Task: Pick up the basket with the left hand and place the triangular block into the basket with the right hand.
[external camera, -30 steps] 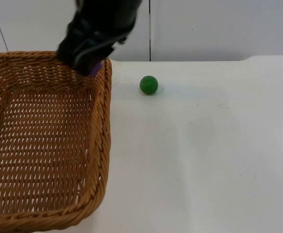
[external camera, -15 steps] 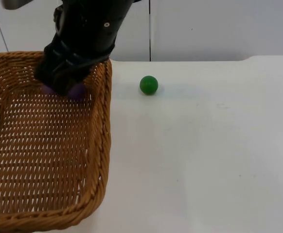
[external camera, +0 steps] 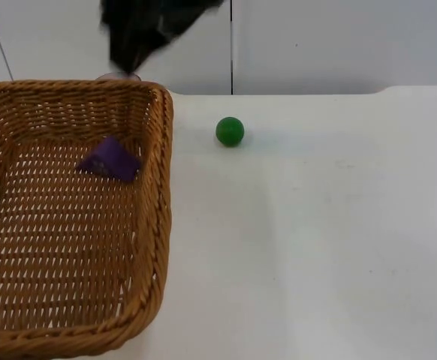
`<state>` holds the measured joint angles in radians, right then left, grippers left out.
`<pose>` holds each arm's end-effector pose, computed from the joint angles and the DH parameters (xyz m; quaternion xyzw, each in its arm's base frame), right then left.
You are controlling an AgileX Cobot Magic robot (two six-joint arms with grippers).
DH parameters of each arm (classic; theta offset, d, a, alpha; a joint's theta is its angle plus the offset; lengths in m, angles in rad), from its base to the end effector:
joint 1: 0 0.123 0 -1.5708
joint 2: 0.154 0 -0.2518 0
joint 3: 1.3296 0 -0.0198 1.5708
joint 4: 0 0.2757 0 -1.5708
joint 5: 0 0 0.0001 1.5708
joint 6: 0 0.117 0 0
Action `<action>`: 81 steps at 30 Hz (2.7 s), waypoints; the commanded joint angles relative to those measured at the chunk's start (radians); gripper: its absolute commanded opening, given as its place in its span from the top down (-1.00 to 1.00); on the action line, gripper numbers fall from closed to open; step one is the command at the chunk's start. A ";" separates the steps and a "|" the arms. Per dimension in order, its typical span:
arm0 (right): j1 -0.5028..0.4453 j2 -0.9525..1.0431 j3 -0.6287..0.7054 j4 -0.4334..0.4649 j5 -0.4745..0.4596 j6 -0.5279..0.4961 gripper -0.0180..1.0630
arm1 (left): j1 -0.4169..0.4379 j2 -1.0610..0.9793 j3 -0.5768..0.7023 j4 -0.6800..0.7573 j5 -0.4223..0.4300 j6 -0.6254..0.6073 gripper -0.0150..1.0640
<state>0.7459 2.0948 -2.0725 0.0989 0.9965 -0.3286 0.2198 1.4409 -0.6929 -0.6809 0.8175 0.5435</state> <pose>0.3617 0.3474 0.2633 -0.4746 0.8210 0.1118 0.2971 0.2638 0.0038 0.1197 -0.0623 0.9642 -0.2194 0.1350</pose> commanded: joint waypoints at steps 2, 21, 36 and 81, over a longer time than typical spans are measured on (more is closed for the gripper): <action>-0.042 -0.093 0.018 0.061 0.047 0.000 -0.38 | 0.003 -0.003 0.001 -0.029 0.008 0.004 0.97; -0.111 -0.748 0.730 0.053 -0.192 -0.001 -0.38 | -0.001 -0.003 0.001 -0.042 -0.017 0.004 0.98; -0.111 -1.017 1.003 0.064 -0.299 0.074 -0.38 | -0.219 0.234 -0.002 -0.269 -0.252 0.099 0.98; -0.111 -1.040 1.010 0.009 -0.356 0.086 -0.38 | -0.280 0.195 -0.258 -0.044 -0.266 0.016 -0.97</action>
<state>0.6405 1.0707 -1.0633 0.1138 0.6687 -0.2448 -0.0632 1.7426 -0.9465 -0.8164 0.5349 0.6079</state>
